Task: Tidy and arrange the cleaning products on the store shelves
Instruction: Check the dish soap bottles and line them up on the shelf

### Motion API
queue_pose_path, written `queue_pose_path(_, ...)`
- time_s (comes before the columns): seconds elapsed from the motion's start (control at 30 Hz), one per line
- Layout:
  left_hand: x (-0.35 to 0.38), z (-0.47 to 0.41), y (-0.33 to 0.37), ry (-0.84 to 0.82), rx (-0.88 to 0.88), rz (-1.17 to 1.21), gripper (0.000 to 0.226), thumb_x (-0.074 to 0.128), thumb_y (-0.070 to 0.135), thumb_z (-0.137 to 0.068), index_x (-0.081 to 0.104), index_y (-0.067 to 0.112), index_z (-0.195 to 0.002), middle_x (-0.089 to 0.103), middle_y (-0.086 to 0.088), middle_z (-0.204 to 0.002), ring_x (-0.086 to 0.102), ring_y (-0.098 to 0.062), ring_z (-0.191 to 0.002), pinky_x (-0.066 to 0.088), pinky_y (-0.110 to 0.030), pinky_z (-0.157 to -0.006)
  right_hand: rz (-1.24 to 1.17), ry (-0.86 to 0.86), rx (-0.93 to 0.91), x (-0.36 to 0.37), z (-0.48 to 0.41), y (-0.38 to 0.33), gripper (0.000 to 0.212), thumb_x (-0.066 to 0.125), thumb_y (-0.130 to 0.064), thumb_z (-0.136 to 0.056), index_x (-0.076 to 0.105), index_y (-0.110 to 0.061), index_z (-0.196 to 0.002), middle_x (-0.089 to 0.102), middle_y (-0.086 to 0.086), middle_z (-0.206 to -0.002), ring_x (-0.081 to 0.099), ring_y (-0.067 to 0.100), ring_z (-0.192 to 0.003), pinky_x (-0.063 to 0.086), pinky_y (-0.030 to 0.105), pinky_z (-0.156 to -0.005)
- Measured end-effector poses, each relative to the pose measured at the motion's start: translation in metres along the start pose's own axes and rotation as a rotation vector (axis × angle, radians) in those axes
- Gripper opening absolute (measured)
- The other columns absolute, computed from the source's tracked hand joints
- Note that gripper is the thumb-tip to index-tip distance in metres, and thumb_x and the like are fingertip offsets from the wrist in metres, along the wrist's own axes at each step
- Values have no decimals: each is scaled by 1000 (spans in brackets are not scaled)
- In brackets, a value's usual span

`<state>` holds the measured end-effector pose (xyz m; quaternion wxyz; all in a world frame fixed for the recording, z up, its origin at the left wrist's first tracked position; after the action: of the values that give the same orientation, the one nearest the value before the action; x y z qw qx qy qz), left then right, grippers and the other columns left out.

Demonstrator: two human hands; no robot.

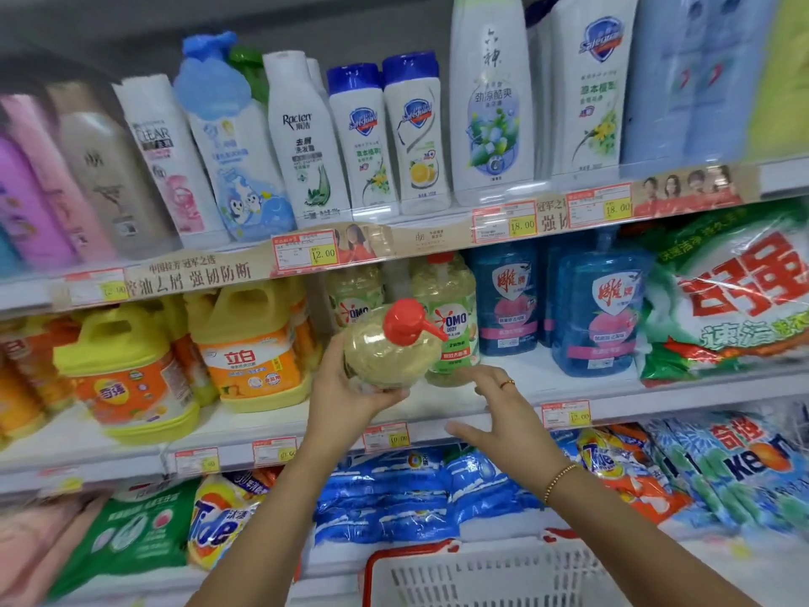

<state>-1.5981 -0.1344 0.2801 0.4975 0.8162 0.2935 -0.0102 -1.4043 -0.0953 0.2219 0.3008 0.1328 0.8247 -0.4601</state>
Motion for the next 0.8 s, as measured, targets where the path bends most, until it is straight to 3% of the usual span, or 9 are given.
queue_pose_path(0.1, 0, 6, 48, -16, 105, -1, 91, 95, 17, -51, 42, 52, -117, 55, 26, -120, 49, 16, -110, 39, 1, -82, -120, 57, -6, -18, 14, -12, 80, 76, -37, -76, 25, -53, -136, 33, -24, -132, 42, -5, -116, 42, 21, -99)
queue_pose_path(0.2, 3, 17, 86, -29, 180, 13, 88, 95, 34, -48, 46, 48, -119, 57, 20, -122, 52, 4, -116, 42, -8, -91, -210, 114, -31, -36, 25, -25, 90, 80, -33, -73, 17, -66, -129, 34, -34, -128, 41, -15, -115, 42, 13, -92)
queue_pose_path(0.3, 6, 29, 109, -34, 177, 30, 90, 94, 41, -42, 45, 49, -117, 58, 24, -118, 52, 11, -110, 41, -3, -84, -263, 153, -59, -50, 32, -35, 90, 81, -32, -71, 20, -68, -126, 36, -32, -133, 40, -17, -117, 42, 9, -90)
queue_pose_path(0.43, 6, 42, 108, 10, 44, 112, 93, 94, 35, -37, 52, 35, -120, 65, 19, -109, 61, 5, -100, 52, -15, -81, -293, 148, -84, -53, 43, -43, 94, 82, -34, -69, 22, -60, -136, 36, -29, -138, 40, -12, -123, 43, 18, -97)
queue_pose_path(0.5, 7, 46, 101, 33, -49, 233, 88, 90, 37, -35, 55, 30, -116, 69, 13, -103, 66, -2, -93, 55, -21, -75, -301, 144, -90, -51, 51, -45, 96, 82, -42, -66, 21, -57, -139, 36, -29, -139, 41, -12, -122, 44, 14, -96)
queue_pose_path(0.63, 12, 49, 84, 43, -167, 436, 74, 92, 33, -44, 60, 25, -110, 73, 8, -97, 70, -9, -88, 55, -20, -67, -282, 189, -105, -50, 63, -49, 99, 78, -53, -63, 16, -59, -140, 31, -31, -140, 38, -7, -128, 45, 26, -102)
queue_pose_path(0.73, 13, 48, 70, 84, -251, 569, 74, 91, 35, -44, 63, 17, -110, 75, 2, -96, 71, -15, -90, 57, -32, -77, -153, 277, -147, -51, 67, -56, 103, 78, -51, -63, 6, -65, -136, 12, -33, -146, 21, -15, -133, 29, 6, -102)
queue_pose_path(0.8, 15, 49, 65, 98, -289, 660, 76, 82, 37, -43, 63, 13, -113, 75, 0, -97, 72, -16, -89, 58, -31, -75, -74, 325, -169, -49, 67, -61, 108, 78, -49, -64, -1, -65, -136, 1, -33, -148, 10, -16, -135, 20, 3, -101)
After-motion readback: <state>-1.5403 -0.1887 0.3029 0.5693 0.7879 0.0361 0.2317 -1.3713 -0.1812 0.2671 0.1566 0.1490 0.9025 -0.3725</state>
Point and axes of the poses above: each hand's wrist, its own z-axis away from the middle knuckle, its own x-axis out of the palm, y = z × x, the point moved 10 cm from there along -z, towards the middle knuckle
